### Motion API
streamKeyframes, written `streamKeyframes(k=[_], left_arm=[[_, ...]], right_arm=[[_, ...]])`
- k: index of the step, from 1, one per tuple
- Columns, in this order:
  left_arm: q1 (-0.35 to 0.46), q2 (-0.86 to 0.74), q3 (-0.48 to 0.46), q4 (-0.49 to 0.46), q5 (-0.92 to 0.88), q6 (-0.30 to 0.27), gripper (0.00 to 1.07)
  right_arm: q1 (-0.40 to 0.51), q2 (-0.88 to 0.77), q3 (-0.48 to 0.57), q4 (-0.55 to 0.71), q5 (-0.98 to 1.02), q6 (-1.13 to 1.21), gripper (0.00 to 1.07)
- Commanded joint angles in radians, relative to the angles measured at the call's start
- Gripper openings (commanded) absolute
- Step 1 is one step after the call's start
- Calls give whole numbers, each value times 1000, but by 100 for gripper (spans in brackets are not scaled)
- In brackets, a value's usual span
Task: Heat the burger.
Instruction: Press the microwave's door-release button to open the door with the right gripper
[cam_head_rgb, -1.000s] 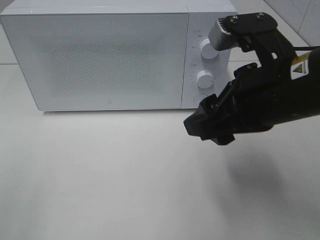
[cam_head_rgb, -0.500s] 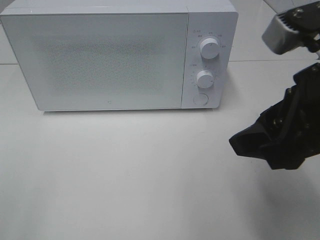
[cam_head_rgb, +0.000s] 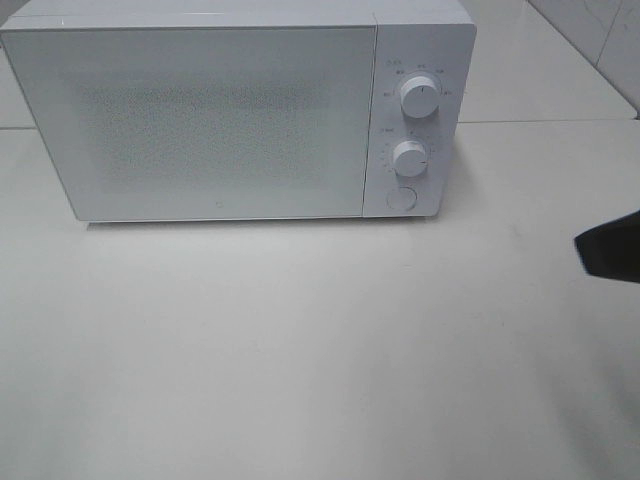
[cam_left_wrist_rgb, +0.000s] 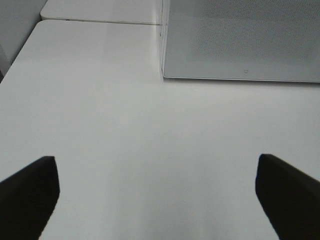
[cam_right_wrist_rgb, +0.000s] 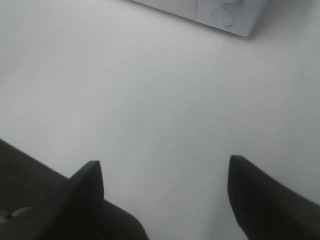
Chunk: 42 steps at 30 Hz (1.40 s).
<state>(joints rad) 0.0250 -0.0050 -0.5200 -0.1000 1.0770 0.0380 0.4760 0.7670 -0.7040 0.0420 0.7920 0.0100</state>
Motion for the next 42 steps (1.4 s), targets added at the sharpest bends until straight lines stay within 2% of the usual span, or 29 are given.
streamKeyframes(k=[1,2,7,8,10,15,23,32,42], left_arm=[[-2,-16,1,0,-7,-3,100],[-2,-16,1,0,-7,-3,100],[-2,-16,1,0,-7,-3,100],[-2,-16,1,0,-7,-3,100],[-2,-16,1,0,-7,-3,100],[-2,-16,1,0,-7,-3,100],[-2,-16,1,0,-7,-3,100],[-2,-16,1,0,-7,-3,100],[-2,-15,1,-1,-7,-2,100]], right_arm=[[-126,-86,-7,-26,60,-2,68],[-126,-86,-7,-26,60,-2,68],[-256,-218,-6,-32,161,-2,68],[-256,-218,-6,-32,161,-2,68],[-314,-299,20,-32,165,-10,69],[-361,-436,112,-30,158,-10,76],[-383,-611,211,-30,168,9,76],[-407,-800,210,-30,168,9,76],[-404,-798,210,-32,167,7,76]])
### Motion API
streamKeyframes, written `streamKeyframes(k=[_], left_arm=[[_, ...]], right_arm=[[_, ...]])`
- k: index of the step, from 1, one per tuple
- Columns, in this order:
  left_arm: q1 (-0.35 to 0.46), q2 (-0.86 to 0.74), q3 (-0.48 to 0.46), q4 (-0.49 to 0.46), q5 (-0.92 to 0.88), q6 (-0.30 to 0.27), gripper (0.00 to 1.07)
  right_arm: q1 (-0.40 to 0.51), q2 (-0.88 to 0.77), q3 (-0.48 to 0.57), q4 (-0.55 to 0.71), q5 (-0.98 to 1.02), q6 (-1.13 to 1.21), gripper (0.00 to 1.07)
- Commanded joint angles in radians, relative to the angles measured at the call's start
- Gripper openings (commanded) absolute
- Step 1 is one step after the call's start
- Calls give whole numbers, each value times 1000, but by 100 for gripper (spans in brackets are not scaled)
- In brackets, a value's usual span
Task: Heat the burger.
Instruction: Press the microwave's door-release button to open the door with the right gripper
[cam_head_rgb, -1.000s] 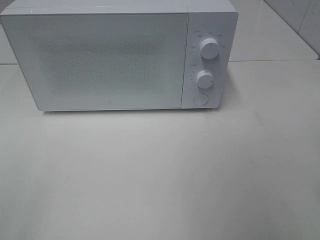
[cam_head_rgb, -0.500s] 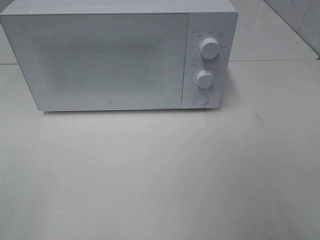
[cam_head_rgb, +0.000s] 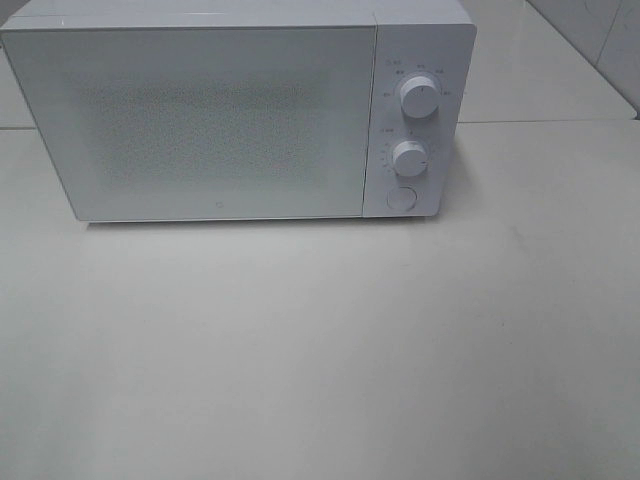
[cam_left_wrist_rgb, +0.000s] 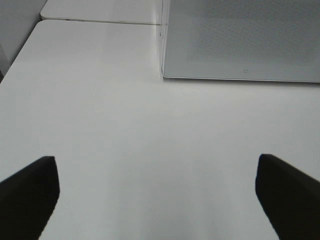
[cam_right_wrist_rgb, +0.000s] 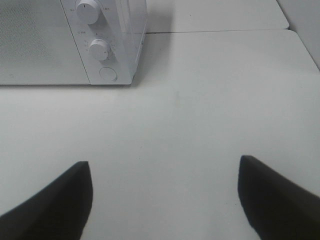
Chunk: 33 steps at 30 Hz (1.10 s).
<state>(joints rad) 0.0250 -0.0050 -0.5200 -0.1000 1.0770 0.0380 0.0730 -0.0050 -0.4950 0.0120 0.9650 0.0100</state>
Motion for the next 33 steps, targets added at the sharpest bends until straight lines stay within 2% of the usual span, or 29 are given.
streamKeyframes(k=[1,13,33], left_arm=[[-2,-15,1,-1,-7,-2,100],[-2,-15,1,-1,-7,-2,100],[-2,-15,1,-1,-7,-2,100]], right_arm=[[0,-26,1,5,-7,10,76],[0,32,-46,9,-41,28,76],[0,381,-34,5,-396,24,76]])
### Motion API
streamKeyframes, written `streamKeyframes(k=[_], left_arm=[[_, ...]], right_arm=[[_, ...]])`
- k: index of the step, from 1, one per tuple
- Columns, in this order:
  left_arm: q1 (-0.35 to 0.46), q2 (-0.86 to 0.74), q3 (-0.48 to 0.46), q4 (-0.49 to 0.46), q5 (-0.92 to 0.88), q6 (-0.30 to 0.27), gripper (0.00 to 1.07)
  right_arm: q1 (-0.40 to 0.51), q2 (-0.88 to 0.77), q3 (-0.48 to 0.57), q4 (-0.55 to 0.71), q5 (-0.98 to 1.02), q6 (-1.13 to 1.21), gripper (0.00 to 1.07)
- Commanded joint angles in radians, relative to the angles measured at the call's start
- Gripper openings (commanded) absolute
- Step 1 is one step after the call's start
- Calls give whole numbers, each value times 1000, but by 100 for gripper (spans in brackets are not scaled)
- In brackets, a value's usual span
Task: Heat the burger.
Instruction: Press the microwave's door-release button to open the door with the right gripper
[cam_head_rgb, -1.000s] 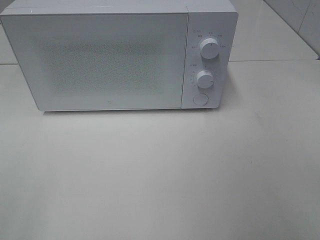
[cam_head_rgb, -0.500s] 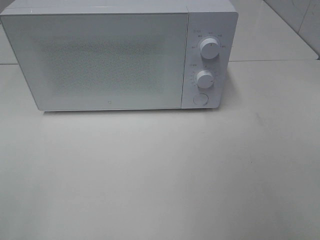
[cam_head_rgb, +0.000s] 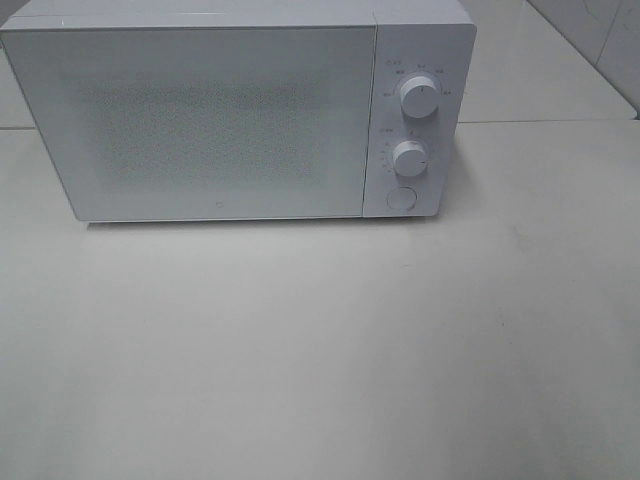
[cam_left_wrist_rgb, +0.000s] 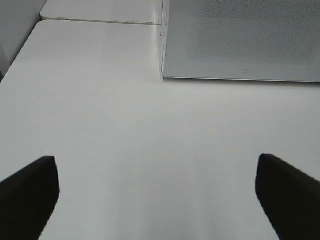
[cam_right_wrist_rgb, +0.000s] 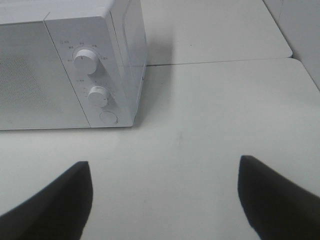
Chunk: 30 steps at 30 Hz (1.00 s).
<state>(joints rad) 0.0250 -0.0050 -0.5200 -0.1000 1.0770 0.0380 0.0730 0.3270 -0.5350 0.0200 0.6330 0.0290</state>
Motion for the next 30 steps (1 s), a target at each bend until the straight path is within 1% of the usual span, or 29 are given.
streamKeyframes(k=[1,2,4,5,7,8,18,19,20,22,23,24,25,26,27,28,30], left_arm=[[-2,-15,1,-1,-7,-2,100],[-2,-15,1,-1,-7,-2,100],[-2,-15,1,-1,-7,-2,100],[-2,-15,1,-1,-7,-2,100],[-2,-15,1,-1,-7,-2,100],[-2,-15,1,-1,-7,-2,100],[-2,-15,1,-1,-7,-2,100],[-2,-15,1,-1,-7,-2,100],[-2,-15,1,-1,-7,-2,100],[-2,-15,1,-1,-7,-2,100],[-2,-15,1,-1,-7,-2,100],[-2,-15,1,-1,-7,-2,100],[-2,-15,1,-1,-7,-2,100],[-2,-15,1,-1,-7,-2,100],[-2,-15,1,-1,-7,-2,100],[-2,-15,1,-1,-7,-2,100],[-2,-15,1,-1,-7,-2,100]], right_arm=[[0,70,6,-3,-83,5,76],[0,110,6,-3,-119,5,76],[0,132,6,-3,-132,5,76],[0,176,6,-3,-167,5,76],[0,192,6,-3,-181,5,76],[0,233,6,-3,-214,5,76],[0,397,6,-4,-380,6,76],[0,431,15,-7,-454,6,76],[0,431,15,-7,-454,6,76],[0,480,50,-7,-600,6,76],[0,480,50,-7,-600,6,76],[0,511,71,-7,-687,6,76],[0,526,82,-7,-731,6,76],[0,526,82,-7,-731,6,76],[0,554,100,-7,-812,6,76],[0,554,100,-7,-812,6,76],[0,600,126,-8,-915,0,76]])
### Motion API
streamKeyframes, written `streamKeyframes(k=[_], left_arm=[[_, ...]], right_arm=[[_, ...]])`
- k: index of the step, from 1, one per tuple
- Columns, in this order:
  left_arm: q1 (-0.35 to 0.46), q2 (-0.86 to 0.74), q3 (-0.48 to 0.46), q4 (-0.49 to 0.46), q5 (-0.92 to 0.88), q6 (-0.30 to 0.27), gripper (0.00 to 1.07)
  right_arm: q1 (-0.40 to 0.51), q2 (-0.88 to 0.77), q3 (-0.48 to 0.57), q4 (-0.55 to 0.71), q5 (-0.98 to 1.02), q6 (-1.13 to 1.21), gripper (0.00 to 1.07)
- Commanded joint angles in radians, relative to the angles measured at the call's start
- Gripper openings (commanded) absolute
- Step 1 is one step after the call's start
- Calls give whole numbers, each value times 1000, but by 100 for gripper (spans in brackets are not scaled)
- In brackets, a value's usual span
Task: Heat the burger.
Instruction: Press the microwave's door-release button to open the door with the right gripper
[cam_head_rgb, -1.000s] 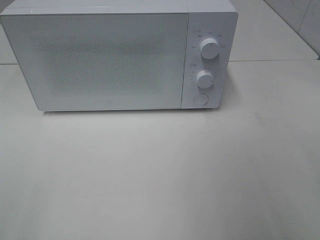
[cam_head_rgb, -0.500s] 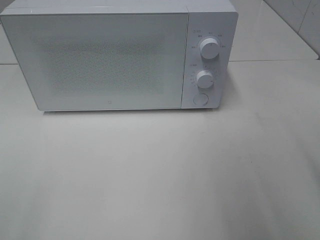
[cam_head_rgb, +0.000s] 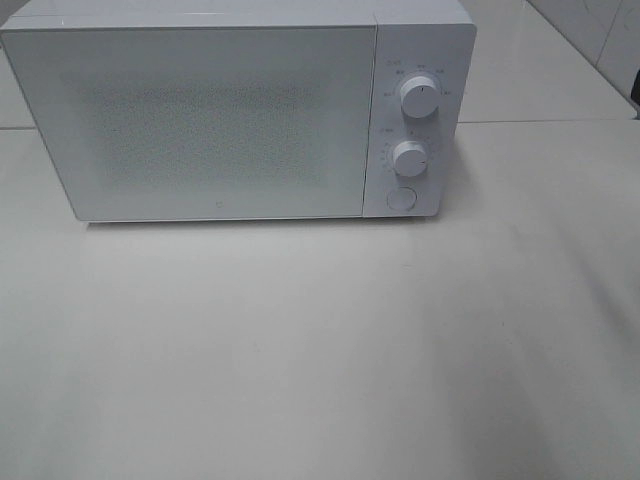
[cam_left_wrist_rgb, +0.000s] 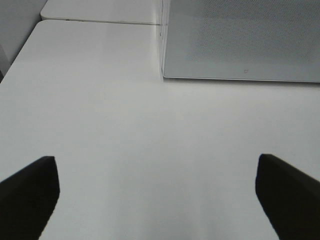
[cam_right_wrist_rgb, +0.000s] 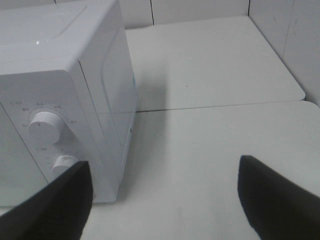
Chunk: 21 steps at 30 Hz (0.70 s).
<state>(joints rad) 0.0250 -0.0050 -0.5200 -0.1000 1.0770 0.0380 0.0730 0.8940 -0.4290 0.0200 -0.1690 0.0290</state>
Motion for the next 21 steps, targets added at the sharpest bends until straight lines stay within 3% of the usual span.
streamKeyframes(k=[1,9,14,21], left_arm=[[-2,-15,1,-1,-7,-2,100],[-2,-15,1,-1,-7,-2,100],[-2,-15,1,-1,-7,-2,100],[-2,-15,1,-1,-7,-2,100]], right_arm=[[0,33,20,-8,-113,0,76],[0,170,92,-7,-429,-29,76],[0,291,150,78,-718,-158,76],[79,397,162,172,-828,-190,76]])
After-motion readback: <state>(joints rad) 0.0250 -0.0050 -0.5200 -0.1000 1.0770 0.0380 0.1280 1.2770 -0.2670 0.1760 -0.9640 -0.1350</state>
